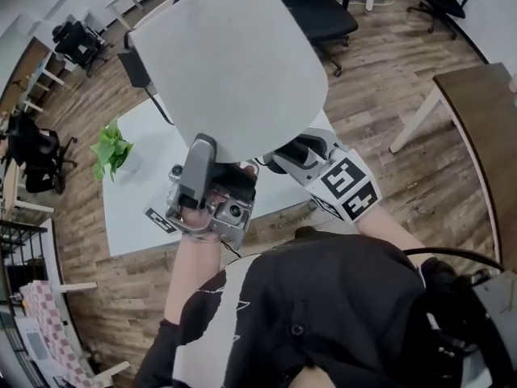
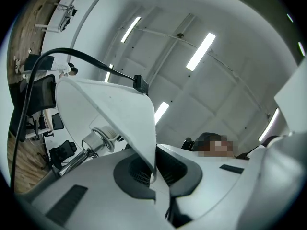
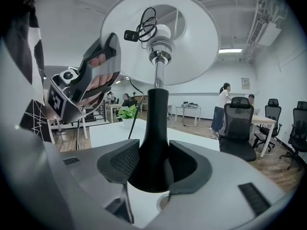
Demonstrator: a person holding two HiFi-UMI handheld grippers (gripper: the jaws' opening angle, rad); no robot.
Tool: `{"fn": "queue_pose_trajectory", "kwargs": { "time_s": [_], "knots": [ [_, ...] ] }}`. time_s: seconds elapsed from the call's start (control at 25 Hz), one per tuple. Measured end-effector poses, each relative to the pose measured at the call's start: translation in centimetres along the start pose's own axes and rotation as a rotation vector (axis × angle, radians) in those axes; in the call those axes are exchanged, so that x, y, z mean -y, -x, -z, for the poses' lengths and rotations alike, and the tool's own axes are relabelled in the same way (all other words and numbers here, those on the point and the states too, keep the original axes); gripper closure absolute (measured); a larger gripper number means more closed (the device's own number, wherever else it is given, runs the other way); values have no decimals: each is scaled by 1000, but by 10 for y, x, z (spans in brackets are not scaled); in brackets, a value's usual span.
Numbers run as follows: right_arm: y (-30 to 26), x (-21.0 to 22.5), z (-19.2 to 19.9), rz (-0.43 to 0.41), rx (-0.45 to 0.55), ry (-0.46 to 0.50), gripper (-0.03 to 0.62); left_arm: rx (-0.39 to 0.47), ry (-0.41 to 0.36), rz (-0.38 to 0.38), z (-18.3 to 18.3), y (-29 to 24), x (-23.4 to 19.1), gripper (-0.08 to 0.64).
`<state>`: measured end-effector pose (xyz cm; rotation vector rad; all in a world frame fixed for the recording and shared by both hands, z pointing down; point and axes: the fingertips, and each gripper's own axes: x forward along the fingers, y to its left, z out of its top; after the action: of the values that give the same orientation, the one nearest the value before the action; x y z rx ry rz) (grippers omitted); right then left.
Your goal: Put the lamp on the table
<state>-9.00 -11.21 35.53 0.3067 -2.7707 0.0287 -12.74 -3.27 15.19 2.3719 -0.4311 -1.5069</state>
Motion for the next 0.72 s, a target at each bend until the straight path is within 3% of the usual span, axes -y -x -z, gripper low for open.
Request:
{"fn": "queue_pose_trajectory", "kwargs": {
  "time_s": [0.72],
  "knots": [
    [-30, 77, -6, -68, 17, 9, 393, -27, -35, -98, -9, -28, -80, 548]
  ]
}}
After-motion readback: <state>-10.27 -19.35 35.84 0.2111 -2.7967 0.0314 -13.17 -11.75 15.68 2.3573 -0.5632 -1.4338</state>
